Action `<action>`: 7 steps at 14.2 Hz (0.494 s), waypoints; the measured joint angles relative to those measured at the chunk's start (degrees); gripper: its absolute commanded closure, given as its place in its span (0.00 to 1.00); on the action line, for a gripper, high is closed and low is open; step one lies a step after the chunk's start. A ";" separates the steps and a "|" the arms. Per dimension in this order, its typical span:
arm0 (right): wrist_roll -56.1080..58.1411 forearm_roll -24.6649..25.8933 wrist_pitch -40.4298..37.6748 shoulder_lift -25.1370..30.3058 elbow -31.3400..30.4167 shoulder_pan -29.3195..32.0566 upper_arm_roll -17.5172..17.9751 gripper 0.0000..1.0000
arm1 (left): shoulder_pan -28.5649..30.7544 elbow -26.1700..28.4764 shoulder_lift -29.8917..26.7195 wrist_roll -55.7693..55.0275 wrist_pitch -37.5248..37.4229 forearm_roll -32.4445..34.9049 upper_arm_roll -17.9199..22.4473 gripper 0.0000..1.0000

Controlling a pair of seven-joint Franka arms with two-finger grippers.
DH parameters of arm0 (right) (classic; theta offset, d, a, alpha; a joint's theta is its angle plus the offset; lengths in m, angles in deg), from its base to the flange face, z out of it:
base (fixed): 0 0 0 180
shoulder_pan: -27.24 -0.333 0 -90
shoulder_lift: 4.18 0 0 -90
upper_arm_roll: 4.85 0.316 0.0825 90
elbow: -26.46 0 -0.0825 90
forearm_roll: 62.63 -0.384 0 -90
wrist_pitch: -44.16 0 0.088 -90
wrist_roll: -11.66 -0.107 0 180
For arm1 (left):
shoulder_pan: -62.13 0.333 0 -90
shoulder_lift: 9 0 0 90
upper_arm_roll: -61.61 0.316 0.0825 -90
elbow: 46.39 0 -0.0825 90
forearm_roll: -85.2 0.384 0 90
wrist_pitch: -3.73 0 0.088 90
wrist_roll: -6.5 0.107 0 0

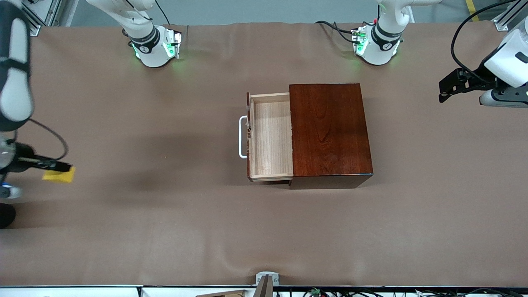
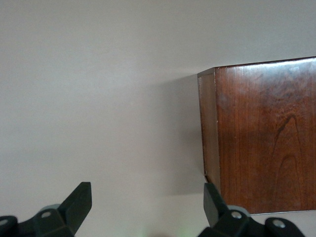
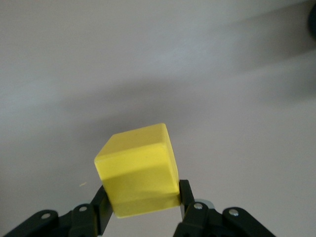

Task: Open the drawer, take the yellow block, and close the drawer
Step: 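Carry the yellow cube away from the box and set it on the table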

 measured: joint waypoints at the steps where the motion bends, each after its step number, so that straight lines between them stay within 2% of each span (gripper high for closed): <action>1: 2.67 0.22 2.79 -2.06 -0.07 2.19 0.02 0.92 | -0.01 0.00 0.01 0.00 0.00 0.00 -0.03 0.00; 4: 8.63 0.45 13.91 -9.81 0.69 6.30 0.08 0.93 | 0.07 -0.05 0.01 0.00 0.00 0.02 -0.04 0.00; 7: 9.44 0.51 19.20 -15.60 2.69 6.95 0.20 0.93 | 0.34 -0.06 0.09 0.00 0.00 0.04 0.08 0.00</action>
